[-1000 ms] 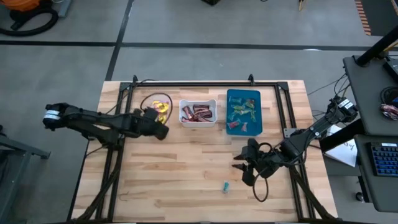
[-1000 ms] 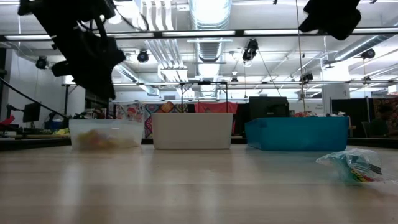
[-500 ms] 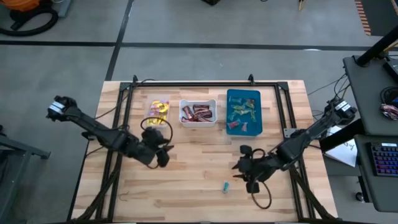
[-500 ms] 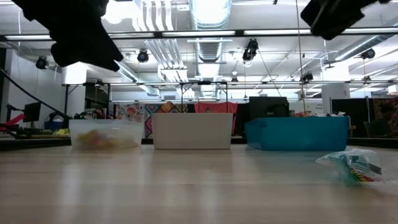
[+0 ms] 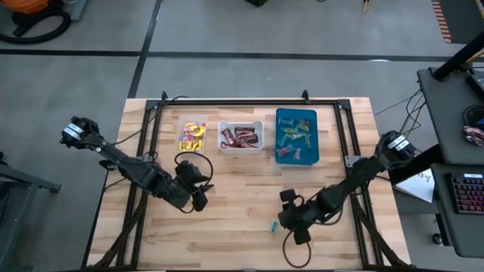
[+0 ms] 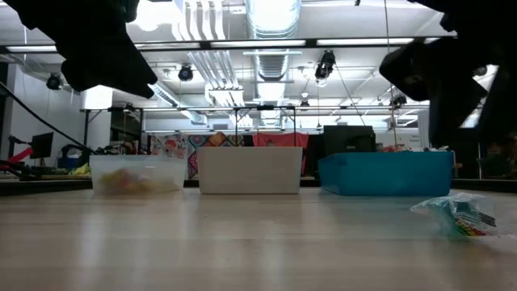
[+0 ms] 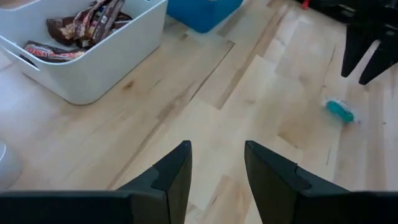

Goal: Sort candy
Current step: Put the blue candy into the blue bin

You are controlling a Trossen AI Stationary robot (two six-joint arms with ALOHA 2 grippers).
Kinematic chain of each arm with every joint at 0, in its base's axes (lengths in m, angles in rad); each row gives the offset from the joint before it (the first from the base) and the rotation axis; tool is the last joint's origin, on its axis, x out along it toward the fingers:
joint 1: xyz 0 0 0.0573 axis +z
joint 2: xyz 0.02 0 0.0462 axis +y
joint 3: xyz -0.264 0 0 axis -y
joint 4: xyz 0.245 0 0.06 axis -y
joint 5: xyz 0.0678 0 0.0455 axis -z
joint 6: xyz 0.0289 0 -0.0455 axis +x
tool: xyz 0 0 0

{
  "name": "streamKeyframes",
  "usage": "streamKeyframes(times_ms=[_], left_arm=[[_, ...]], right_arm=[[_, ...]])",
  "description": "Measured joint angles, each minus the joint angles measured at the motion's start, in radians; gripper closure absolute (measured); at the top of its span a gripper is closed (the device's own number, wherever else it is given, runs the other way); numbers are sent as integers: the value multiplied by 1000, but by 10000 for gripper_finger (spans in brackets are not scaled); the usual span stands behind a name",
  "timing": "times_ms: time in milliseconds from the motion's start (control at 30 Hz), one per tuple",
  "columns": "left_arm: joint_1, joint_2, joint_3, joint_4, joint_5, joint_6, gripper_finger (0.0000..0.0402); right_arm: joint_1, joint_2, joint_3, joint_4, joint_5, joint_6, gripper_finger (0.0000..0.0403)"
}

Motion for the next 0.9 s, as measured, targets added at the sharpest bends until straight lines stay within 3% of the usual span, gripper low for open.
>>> streamKeyframes(times_ms=[367,900], left_arm=[[-2,68,0,6,8,-22,269],[-9,70,0,24,9,-22,269]], right_arm=[[9,122,49,-3,3,-37,261],[6,254,156,6,2,-130,277]])
